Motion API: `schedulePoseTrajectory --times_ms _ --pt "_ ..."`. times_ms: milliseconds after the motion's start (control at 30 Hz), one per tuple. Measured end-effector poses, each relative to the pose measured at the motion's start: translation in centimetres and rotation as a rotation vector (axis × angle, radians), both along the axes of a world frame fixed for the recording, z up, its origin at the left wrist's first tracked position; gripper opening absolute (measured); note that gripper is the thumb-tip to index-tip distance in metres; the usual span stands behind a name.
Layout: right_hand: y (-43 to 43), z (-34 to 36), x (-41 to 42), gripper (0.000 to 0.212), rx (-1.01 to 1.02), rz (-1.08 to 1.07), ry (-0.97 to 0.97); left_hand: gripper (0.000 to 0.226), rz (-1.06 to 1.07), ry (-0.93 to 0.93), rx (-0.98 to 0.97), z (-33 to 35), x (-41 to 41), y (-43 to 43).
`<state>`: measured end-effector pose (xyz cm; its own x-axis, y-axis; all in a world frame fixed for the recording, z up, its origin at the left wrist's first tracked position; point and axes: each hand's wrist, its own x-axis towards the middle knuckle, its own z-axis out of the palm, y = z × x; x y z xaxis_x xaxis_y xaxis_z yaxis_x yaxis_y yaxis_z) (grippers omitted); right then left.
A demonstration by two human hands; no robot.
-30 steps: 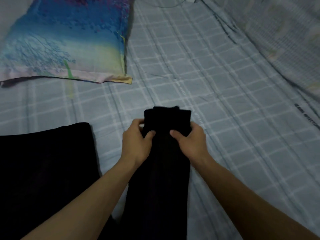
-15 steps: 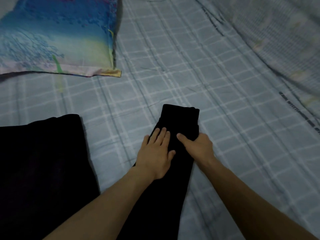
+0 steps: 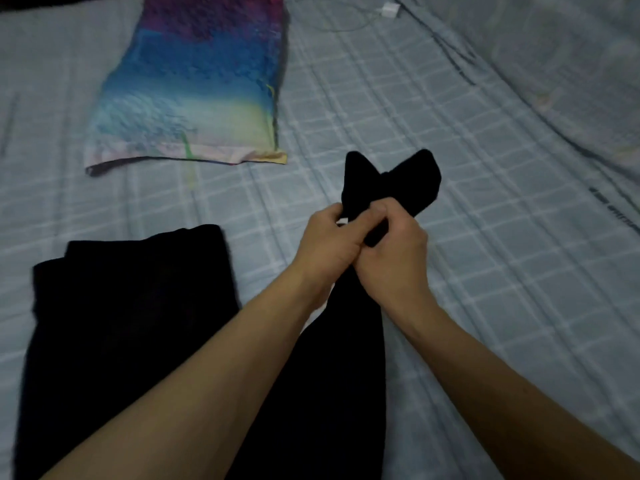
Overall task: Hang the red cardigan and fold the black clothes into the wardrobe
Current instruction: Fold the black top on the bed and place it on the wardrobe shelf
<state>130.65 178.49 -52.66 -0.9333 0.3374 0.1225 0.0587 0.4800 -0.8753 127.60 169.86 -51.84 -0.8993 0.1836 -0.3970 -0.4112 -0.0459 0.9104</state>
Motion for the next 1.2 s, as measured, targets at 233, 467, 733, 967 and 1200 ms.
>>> schedulePoseTrajectory --times_ms 233,467,733,967,1200 --pt "-14.7 4.4 -0.6 0.043 0.093 0.323 0.103 0.017 0.173 -0.062 0.24 4.6 0.3 -16.0" --pt "-24.0 -0.1 3.0 0.045 0.221 0.765 -0.218 0.026 0.291 -0.34 -0.17 -1.1 2.1 -33.3" --pt "-24.6 -8.5 12.8 0.092 0.67 0.76 -0.435 0.05 0.265 -0.17 -0.576 -8.8 7.5 -35.3" --pt "-27.3 -11.1 18.8 0.072 0.85 0.725 -0.333 0.063 0.399 -0.036 -0.672 -10.2 9.2 -36.2" --pt "-27.2 -12.0 19.6 0.072 0.841 0.777 -0.347 0.06 -0.311 0.731 -1.202 -11.6 17.8 -32.7"
